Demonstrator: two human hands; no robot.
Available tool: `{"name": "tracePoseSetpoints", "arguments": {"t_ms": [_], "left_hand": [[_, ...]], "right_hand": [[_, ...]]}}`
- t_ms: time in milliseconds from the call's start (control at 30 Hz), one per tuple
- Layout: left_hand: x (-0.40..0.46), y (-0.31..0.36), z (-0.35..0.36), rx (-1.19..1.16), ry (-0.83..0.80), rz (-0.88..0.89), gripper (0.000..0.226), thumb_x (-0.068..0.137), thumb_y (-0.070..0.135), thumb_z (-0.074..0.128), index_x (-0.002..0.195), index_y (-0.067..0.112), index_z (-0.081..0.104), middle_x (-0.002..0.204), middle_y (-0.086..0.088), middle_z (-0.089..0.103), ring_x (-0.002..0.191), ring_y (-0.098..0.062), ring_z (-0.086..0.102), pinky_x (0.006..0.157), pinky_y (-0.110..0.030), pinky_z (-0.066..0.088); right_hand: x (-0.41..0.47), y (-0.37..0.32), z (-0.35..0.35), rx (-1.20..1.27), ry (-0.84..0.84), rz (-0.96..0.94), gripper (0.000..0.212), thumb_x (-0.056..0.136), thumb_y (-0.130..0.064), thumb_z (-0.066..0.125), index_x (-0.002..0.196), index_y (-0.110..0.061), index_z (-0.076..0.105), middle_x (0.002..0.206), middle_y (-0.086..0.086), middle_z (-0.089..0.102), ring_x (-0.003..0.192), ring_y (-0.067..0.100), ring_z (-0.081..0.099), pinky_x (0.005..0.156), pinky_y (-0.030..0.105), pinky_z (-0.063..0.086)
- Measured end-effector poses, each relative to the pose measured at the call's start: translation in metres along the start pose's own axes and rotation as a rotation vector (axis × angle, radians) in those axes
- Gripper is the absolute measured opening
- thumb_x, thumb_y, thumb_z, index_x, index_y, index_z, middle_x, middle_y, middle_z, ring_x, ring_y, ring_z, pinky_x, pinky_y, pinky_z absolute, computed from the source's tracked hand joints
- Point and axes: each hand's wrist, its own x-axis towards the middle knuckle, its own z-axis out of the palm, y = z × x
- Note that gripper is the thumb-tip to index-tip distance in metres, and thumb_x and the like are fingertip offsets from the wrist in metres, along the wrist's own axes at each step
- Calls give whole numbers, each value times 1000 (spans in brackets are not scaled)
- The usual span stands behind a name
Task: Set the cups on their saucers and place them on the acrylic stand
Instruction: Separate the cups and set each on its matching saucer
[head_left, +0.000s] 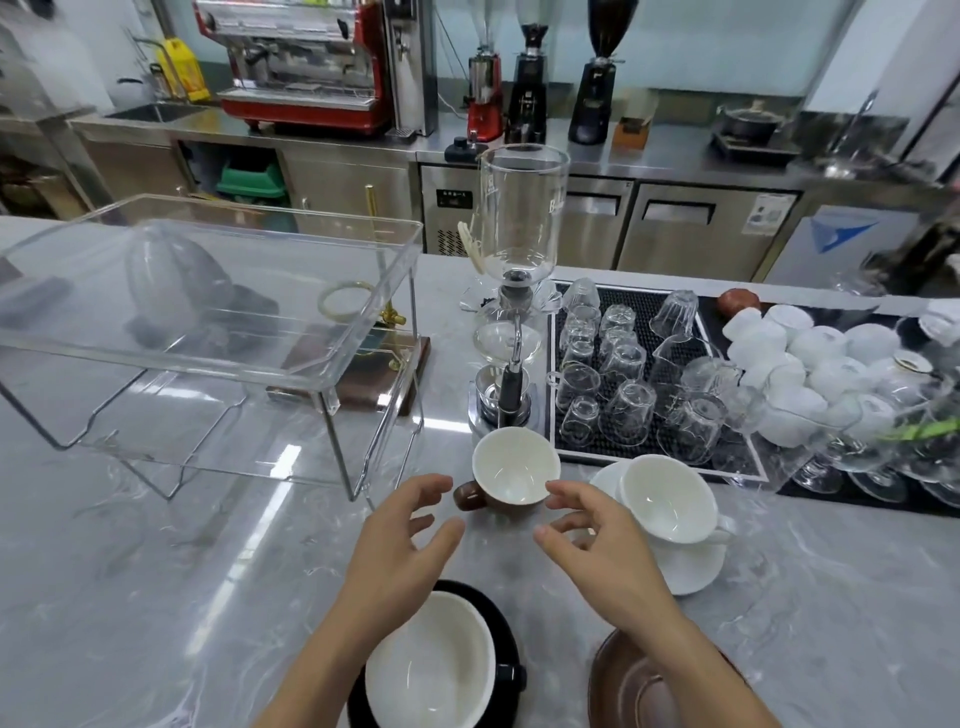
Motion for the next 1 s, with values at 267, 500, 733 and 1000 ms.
{"name": "tracePoseSetpoints", "arguments": {"t_ms": [267, 500, 733, 1000], "left_hand": [[29, -8, 14, 86, -17, -69, 34, 88, 19, 72, 121, 25, 64, 121, 11, 65, 112, -7, 62, 96, -27, 52], [47, -11, 23, 135, -36, -111, 31, 88, 19, 73, 118, 20, 66, 112, 11, 66, 103, -7, 65, 92, -30, 56], [52, -16, 26, 115, -37, -122, 30, 83, 15, 77, 102, 35, 64, 98, 19, 69, 93, 2, 67, 82, -28, 60], [61, -21, 28, 104, -26, -160, 33, 83, 6, 76, 92, 36, 67, 86, 15, 73, 81, 4, 69, 65, -9, 53]], "right_hand": [[32, -6, 2, -186, 71, -77, 56, 80, -25, 78, 131, -29, 58, 123, -16, 57, 106, 4, 56, 95, 23, 47], [55, -8, 6, -333, -40, -130, 84, 75, -36, 81, 147, -27, 40, 143, -16, 38, 126, -4, 36, 102, 10, 24], [70, -1, 5, -365, -176, -144, 113, 68, -40, 86, 158, -27, 19, 159, -14, 20, 145, 2, 22, 113, 16, 19], [85, 9, 13, -358, -203, -120, 123, 62, -43, 86, 159, -27, 11, 162, -13, 14, 150, 6, 17, 116, 20, 20]]}}
